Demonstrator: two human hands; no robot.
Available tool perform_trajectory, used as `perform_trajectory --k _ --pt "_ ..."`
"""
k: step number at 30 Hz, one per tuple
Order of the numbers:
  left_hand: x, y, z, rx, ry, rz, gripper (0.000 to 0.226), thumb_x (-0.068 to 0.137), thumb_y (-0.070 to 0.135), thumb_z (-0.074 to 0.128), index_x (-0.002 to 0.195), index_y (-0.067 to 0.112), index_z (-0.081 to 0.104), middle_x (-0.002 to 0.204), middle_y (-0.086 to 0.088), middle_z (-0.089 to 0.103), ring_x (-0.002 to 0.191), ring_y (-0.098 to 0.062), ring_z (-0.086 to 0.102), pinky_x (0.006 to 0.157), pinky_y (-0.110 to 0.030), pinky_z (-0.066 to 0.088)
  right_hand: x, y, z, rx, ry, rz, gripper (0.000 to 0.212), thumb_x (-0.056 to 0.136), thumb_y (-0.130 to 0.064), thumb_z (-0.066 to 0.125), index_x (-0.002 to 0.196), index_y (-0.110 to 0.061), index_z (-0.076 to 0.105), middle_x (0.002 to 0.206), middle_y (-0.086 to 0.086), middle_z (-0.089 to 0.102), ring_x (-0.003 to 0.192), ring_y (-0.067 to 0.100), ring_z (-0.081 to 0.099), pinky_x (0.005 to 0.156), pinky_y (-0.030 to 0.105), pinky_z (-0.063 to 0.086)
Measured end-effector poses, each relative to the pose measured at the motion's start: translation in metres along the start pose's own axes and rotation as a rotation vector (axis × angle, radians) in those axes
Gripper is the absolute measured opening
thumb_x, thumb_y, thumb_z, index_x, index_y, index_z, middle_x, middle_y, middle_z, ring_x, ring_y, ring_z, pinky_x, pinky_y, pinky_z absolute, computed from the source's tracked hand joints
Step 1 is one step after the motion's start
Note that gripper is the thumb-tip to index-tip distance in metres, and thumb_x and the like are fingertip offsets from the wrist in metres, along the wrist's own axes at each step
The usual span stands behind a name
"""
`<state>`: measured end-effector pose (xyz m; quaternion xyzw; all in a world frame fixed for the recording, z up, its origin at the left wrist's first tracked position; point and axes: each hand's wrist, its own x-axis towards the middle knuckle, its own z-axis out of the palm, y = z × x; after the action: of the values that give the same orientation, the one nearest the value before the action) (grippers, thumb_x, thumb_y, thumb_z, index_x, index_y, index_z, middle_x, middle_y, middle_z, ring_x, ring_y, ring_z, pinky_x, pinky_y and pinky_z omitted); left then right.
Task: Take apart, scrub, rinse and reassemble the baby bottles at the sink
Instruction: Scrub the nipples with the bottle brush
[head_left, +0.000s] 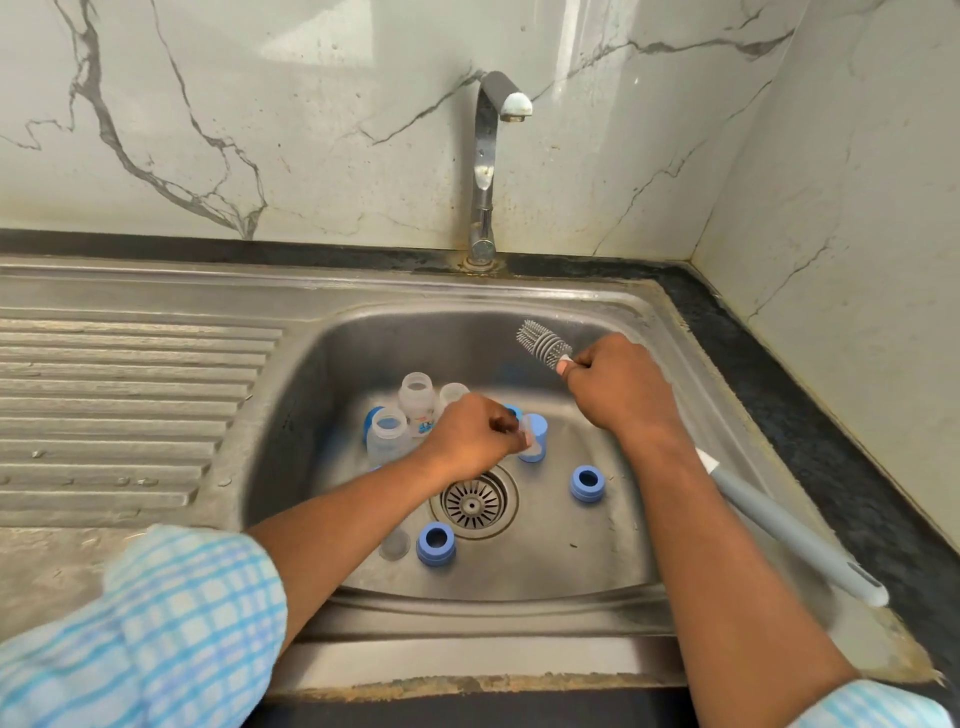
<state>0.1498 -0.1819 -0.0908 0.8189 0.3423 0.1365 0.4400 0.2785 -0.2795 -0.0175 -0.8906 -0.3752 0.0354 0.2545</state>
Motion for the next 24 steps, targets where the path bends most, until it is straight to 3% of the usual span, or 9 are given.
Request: perform_trajectory --k 2,5,11,17,20,24 --pt "0.011 -0.004 0.015 0.142 -0.047 -0.007 0.009 0.084 0.020 0.073 0.082 0.011 0.071 0.079 -0.004 0.068 0.077 -0.016 0.063 0.069 -0.028 0.047 0.003 0.002 0.004 0.010 -0.004 0.016 0.027 0.093 -0.032 0.059 0.072 -0.015 0.056 0.065 0.003 0.052 0.066 0.028 0.053 0.048 0.027 0.025" --pt "0.025 -0.012 0.035 0.292 -0.112 -0.021 0.014 0.083 0.018 0.073 0.094 0.009 0.072 0.096 -0.007 0.070 0.091 -0.023 0.066 0.074 -0.027 0.048 0.007 0.004 0.010 0.021 -0.005 0.025 0.026 0.093 -0.034 0.058 0.077 -0.014 0.058 0.070 0.005 0.054 0.067 0.028 0.052 0.050 0.028 0.025" --pt "0.046 -0.020 0.065 0.415 -0.142 0.000 0.018 0.084 0.022 0.075 0.100 0.015 0.071 0.103 -0.004 0.070 0.094 -0.022 0.064 0.076 -0.027 0.048 0.007 -0.001 0.015 0.032 -0.018 0.023 0.027 0.095 -0.036 0.057 0.094 -0.010 0.067 0.085 0.007 0.063 0.074 0.030 0.054 0.061 0.029 0.033" --pt "0.047 -0.016 0.066 0.507 -0.188 -0.070 0.054 0.076 0.034 0.084 0.121 0.011 0.064 0.118 -0.005 0.065 0.107 -0.023 0.061 0.084 -0.029 0.046 0.006 -0.005 0.015 0.016 -0.012 0.013 0.031 0.095 -0.036 0.056 0.113 -0.014 0.067 0.111 0.011 0.067 0.100 0.035 0.063 0.072 0.031 0.038" --pt "0.037 0.003 0.042 0.539 -0.217 -0.082 0.047 0.078 0.028 0.083 0.116 0.006 0.065 0.109 -0.009 0.070 0.097 -0.023 0.068 0.081 -0.027 0.053 0.003 -0.008 0.013 0.009 -0.027 -0.008 0.030 0.095 -0.037 0.057 0.112 -0.014 0.067 0.109 0.011 0.067 0.097 0.034 0.063 0.072 0.031 0.040" --pt "0.011 0.017 -0.014 0.711 -0.345 -0.139 0.028 0.082 0.012 0.078 0.105 0.002 0.067 0.077 -0.014 0.072 0.072 -0.028 0.074 0.069 -0.039 0.062 -0.002 -0.016 0.012 -0.003 -0.106 -0.054 0.024 0.094 -0.035 0.059 0.087 -0.013 0.063 0.082 0.006 0.061 0.073 0.030 0.053 0.065 0.032 0.038"
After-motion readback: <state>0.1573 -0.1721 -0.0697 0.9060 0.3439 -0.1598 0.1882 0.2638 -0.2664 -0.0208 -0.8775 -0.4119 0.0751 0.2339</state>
